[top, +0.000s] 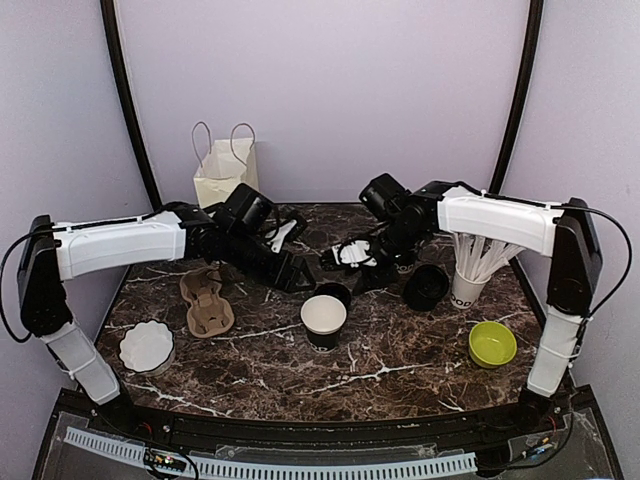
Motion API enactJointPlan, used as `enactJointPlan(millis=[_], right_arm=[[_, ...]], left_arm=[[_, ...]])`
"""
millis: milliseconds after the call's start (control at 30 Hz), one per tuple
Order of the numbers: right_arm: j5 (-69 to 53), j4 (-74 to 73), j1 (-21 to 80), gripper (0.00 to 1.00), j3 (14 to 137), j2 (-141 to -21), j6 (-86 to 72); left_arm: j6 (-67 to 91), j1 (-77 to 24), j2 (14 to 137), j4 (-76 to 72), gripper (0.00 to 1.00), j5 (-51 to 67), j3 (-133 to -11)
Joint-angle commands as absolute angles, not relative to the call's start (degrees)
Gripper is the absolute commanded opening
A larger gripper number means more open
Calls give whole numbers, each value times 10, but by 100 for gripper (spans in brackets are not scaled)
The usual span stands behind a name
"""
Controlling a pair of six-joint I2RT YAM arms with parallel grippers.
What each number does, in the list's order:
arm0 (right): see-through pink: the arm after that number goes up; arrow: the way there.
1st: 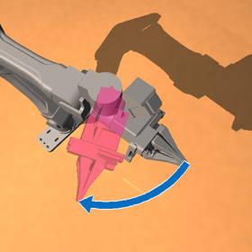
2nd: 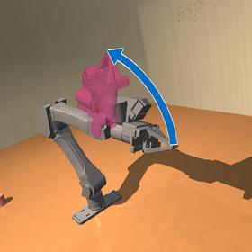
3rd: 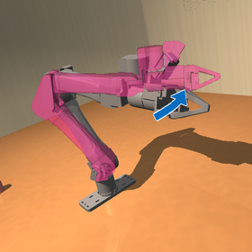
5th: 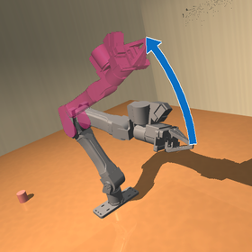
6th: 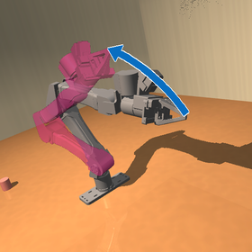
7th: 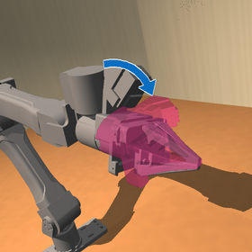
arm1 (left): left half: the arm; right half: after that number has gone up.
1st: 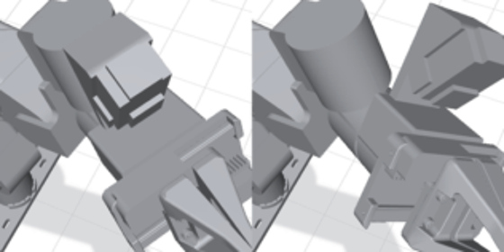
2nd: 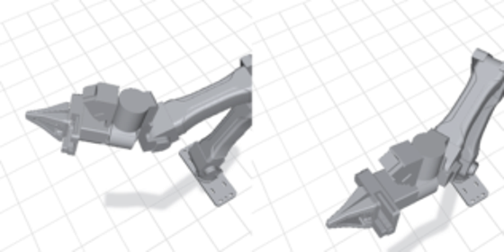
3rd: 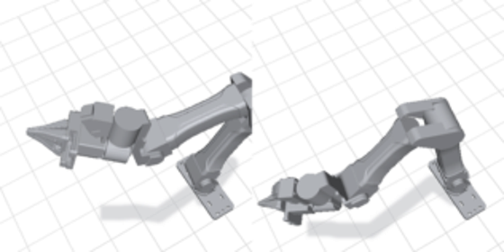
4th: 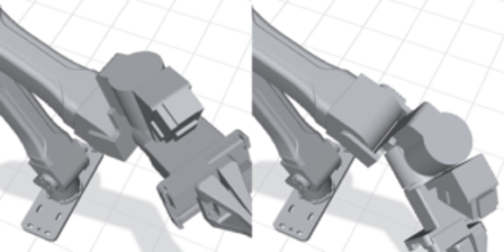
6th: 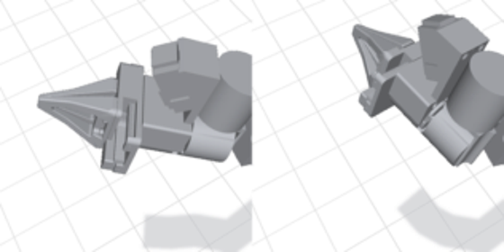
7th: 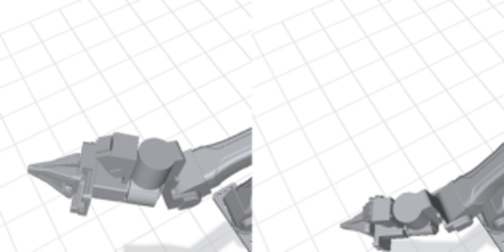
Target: Pack the takeout coffee
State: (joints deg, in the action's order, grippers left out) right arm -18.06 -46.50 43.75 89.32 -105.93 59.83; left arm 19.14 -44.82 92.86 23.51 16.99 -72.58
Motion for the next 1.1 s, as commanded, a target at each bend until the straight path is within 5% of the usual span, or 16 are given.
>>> enactJointPlan(millis=[0,400,533,800,1067], right_arm=[[-183,-463,430,47,884,-1026,575],[-201,-452,417,46,874,-1013,548],[-200,-444,417,45,879,-1015,533],[-195,-435,417,44,874,-1017,528],[-212,-425,417,43,873,-1030,523]], left_arm=[[201,-451,965,286,67,185,-773],[173,-459,1019,324,49,218,-796],[167,-461,1033,335,30,227,-813],[155,-462,1014,384,9,200,-827],[155,-462,950,417,0,146,-794]])
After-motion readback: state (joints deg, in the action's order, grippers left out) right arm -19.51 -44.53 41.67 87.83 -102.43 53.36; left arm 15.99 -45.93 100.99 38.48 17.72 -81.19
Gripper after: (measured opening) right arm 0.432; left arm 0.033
